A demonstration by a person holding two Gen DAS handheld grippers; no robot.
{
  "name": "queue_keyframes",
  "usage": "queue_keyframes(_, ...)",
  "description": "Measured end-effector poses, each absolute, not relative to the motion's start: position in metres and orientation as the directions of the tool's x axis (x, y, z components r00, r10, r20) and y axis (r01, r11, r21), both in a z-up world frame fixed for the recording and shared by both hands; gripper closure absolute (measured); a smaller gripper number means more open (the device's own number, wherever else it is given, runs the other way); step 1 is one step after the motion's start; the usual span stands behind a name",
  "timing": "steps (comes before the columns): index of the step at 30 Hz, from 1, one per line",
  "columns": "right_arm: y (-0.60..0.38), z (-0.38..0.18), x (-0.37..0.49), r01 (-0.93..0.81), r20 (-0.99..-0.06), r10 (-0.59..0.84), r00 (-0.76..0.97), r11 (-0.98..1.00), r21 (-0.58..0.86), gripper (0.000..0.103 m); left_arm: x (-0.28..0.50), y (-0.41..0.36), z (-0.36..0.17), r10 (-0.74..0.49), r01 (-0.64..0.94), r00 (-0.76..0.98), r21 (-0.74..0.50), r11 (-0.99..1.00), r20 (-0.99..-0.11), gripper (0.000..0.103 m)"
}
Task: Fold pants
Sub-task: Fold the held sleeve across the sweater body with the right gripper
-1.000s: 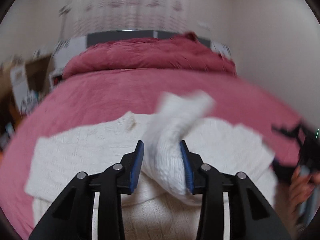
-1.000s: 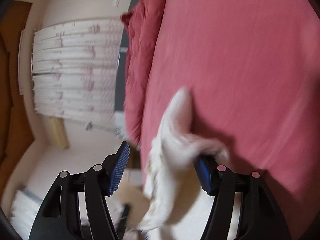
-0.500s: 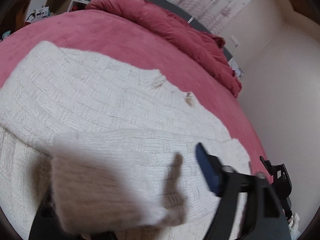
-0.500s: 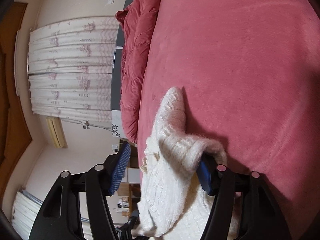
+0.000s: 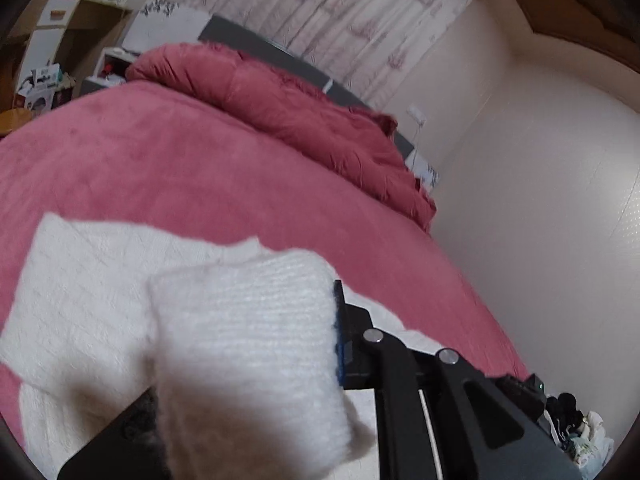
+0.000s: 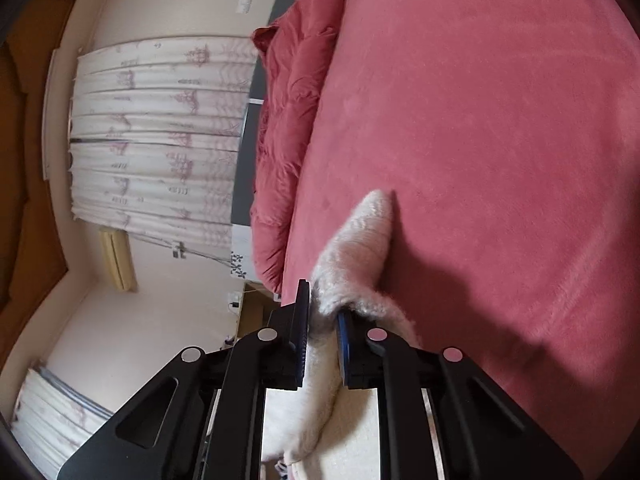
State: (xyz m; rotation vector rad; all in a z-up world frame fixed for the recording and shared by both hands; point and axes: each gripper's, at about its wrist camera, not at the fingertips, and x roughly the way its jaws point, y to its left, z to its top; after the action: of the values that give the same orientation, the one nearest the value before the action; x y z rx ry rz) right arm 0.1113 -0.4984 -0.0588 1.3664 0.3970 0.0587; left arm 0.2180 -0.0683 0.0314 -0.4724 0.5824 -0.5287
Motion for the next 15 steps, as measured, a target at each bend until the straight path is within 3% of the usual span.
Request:
queue_keyframes(4, -0.493, -0.077, 0.116, 0.274, -0.331, 0.272, 0.904, 0.228, 0.935, 0.091, 0.232, -0.075, -0.014, -0.446, 0.26, 0.676, -0.376, 0.889, -0.587, 0.094)
queue_keyframes(6, -0.491, -0.09, 0.116, 0.312, -0.359, 0.287, 0.888, 0.197, 0.93, 0.091, 0.236, -0.072, -0.038, -0.417, 0.226, 0.631, -0.359, 0.906, -0.654, 0.089)
queue_keyframes(9, -0.492, -0.085, 0.115, 0.3, -0.347, 0.292, 0.891, 0.193, 0.934, 0.091, 0.232, -0.059, -0.045, -0.491, 0.234, 0.637, -0.457, 0.858, -0.595, 0.082)
queue_keyframes(12, -0.491, -0.074, 0.114, 0.252, -0.304, 0.289, 0.908, 0.206, 0.946, 0.09, 0.228, -0.066, -0.041, -0.507, 0.28, 0.63, -0.436, 0.855, -0.589, 0.059)
queue_keyframes(13, -0.489, -0.071, 0.114, 0.233, -0.288, 0.293, 0.912, 0.209, 0.95, 0.09, 0.225, -0.073, -0.037, -0.509, 0.31, 0.628, -0.411, 0.857, -0.589, 0.045)
queue_keyframes(14, -0.486, -0.069, 0.114, 0.218, -0.274, 0.304, 0.912, 0.205, 0.954, 0.081, 0.222, -0.078, -0.034, -0.514, 0.336, 0.629, -0.393, 0.856, -0.584, 0.033)
queue_keyframes(15, -0.483, -0.067, 0.115, 0.211, -0.267, 0.315, 0.911, 0.2, 0.957, 0.056, 0.218, -0.082, -0.03, -0.516, 0.357, 0.635, -0.374, 0.856, -0.576, 0.029)
